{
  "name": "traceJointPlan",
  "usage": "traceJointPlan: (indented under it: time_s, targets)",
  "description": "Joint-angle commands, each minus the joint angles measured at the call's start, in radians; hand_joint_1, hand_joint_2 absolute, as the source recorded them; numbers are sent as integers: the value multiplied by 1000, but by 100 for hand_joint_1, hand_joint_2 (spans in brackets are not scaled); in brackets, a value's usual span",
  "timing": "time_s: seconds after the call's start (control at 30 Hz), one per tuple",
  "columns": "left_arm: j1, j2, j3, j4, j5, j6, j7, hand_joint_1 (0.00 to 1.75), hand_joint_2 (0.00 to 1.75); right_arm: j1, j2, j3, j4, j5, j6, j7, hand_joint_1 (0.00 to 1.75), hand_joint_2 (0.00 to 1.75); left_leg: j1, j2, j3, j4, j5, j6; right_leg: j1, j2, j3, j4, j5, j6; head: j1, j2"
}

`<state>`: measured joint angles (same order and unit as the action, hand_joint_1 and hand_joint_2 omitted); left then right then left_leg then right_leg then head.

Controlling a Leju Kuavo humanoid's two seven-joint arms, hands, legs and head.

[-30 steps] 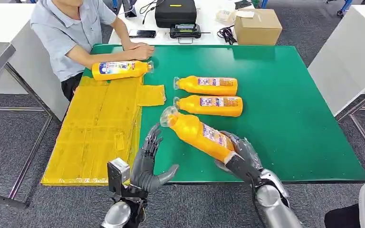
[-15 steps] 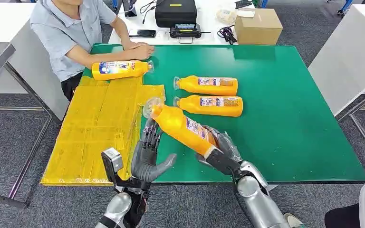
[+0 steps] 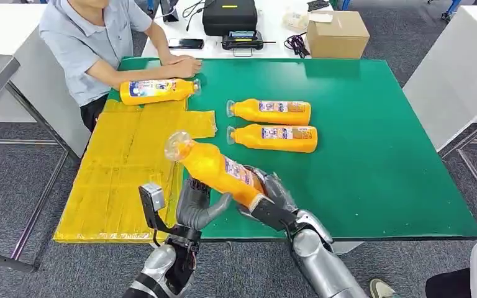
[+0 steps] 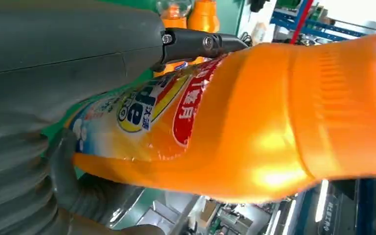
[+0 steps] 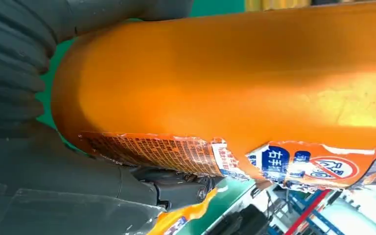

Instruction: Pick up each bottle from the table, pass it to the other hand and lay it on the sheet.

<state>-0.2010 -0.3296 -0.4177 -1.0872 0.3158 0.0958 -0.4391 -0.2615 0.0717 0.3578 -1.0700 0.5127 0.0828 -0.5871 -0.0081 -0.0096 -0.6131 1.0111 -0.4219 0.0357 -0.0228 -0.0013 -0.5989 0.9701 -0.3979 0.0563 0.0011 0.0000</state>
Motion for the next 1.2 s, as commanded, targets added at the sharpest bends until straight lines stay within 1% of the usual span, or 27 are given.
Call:
traceJointPlan:
  time_s: [0.03,0.17,0.2,0.4,0.67,0.7,0.73,0.77,0.83,0.87,0.97,1.0,1.03,1.07,1.1,1.17,1.2]
  targets:
    - [-69,-14,-23,78,4,15,-36,0,175,-54,9,80,88,-23,29,-9,175,175,1,1,3,1,-2,-2,2,0,3,0,-1,-2,0,0]
    - [-69,-6,-33,54,17,-17,-69,0,175,-68,2,114,129,-51,72,-39,175,175,1,1,2,0,-1,-2,2,0,3,0,-1,-2,0,0]
    - [-71,-2,-42,47,29,-56,-80,0,175,-74,-6,125,141,-66,105,-51,175,175,2,1,3,1,-2,-2,2,1,4,0,-1,-3,0,0]
    - [-70,2,-56,29,58,-131,-95,0,175,-87,-15,138,177,-94,127,-84,175,175,2,0,3,1,-2,-2,2,-1,3,0,-1,-3,0,0]
    - [-69,2,-56,29,58,-130,-95,0,175,-87,-17,137,178,-95,128,-85,175,175,1,0,1,0,-1,-1,1,0,1,0,-1,-2,0,0]
    - [-68,6,-60,24,61,-146,-103,19,175,-88,-19,138,181,-101,135,-87,175,175,1,-1,1,0,-1,-1,1,-1,1,0,-1,-2,0,0]
    - [-67,6,-60,21,64,-153,-107,175,175,-88,-21,140,184,-102,137,-86,175,175,1,0,2,0,-1,-2,1,-1,2,0,-1,-2,0,0]
    - [-63,7,-59,20,90,-190,-99,175,175,-89,-25,141,192,-106,142,-86,175,175,1,0,2,1,-1,-2,2,-1,3,0,-1,-2,0,0]
    - [-58,15,-63,11,100,-219,-101,175,175,-91,-30,135,221,-119,149,-89,169,175,3,0,5,1,-3,-3,3,-1,6,-1,-2,-4,0,0]
    - [-57,17,-66,9,97,-224,-102,175,175,-91,-31,135,226,-120,147,-89,168,175,1,0,3,0,-1,-2,2,-1,4,-1,-1,-2,0,0]
    - [-57,17,-66,9,97,-224,-102,175,175,-91,-31,135,226,-120,147,-89,168,175,2,-1,3,0,-2,-2,2,-1,4,-1,-2,-3,0,0]
    - [-56,18,-68,6,96,-230,-103,175,175,-93,-32,134,230,-119,144,-89,162,175,2,0,3,0,-2,-2,2,-1,4,-1,-2,-3,0,0]
    - [-56,20,-70,4,89,-225,-104,175,175,-95,-31,132,234,-119,139,-89,162,175,2,0,4,1,-2,-3,2,-1,5,-1,-2,-3,0,0]
    - [-58,22,-75,2,59,-197,-113,175,175,-94,-31,131,233,-119,134,-89,164,175,1,0,2,0,-1,-2,1,-1,3,-1,-1,-2,0,0]
    - [-59,21,-78,2,43,-184,-118,175,175,-94,-29,130,229,-118,129,-89,159,175,2,0,4,0,-2,-2,2,-1,4,-1,-2,-3,0,0]
    - [-64,22,-93,3,-28,-128,-137,175,175,-93,-27,131,221,-116,122,-86,155,175,1,-1,2,0,-1,-2,1,-1,2,-1,-1,-2,0,0]
    - [-63,19,-91,5,-37,-118,-135,175,175,-92,-27,134,217,-113,121,-82,157,175,2,-1,3,1,-2,-2,2,-2,4,0,-2,-3,0,0]
